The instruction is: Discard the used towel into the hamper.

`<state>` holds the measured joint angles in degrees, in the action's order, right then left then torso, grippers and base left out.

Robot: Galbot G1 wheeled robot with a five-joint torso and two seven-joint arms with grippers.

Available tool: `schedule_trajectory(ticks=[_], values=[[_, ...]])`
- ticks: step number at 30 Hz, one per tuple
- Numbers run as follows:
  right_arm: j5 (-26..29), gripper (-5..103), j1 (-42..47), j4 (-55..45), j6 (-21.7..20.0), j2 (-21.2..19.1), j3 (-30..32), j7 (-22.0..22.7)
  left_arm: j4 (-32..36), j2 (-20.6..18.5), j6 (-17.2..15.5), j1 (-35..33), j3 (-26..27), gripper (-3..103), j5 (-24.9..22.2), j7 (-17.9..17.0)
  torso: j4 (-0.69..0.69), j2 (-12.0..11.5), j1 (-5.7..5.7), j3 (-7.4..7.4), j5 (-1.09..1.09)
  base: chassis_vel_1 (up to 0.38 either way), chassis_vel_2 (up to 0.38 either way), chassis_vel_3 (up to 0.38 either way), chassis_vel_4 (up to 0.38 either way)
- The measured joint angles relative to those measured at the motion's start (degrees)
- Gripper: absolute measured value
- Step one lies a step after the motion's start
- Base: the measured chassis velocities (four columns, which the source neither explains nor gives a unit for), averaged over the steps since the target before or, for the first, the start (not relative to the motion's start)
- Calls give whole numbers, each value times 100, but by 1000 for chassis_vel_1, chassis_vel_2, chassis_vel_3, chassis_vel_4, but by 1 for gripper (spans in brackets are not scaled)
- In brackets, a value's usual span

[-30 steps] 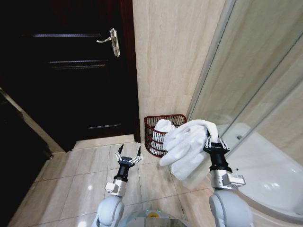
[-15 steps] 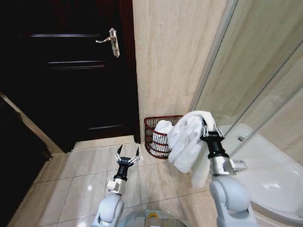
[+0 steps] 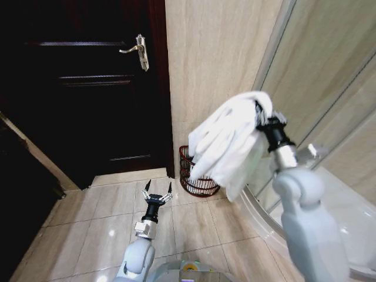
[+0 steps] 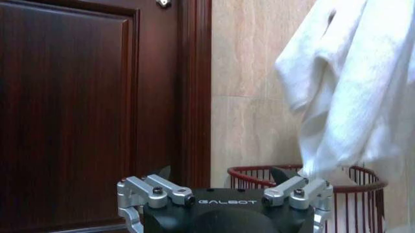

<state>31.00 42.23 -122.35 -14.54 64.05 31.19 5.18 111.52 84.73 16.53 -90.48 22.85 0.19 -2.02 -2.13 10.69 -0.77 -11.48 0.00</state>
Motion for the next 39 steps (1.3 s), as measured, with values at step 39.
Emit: schedule_trajectory(ticks=[39], values=[[-41, 15, -2702, 3111, 352, 1277, -1424, -77, -191, -38, 56, 119, -32, 100, -49, -48, -2, 1, 1, 1, -3, 0, 0, 0, 0]])
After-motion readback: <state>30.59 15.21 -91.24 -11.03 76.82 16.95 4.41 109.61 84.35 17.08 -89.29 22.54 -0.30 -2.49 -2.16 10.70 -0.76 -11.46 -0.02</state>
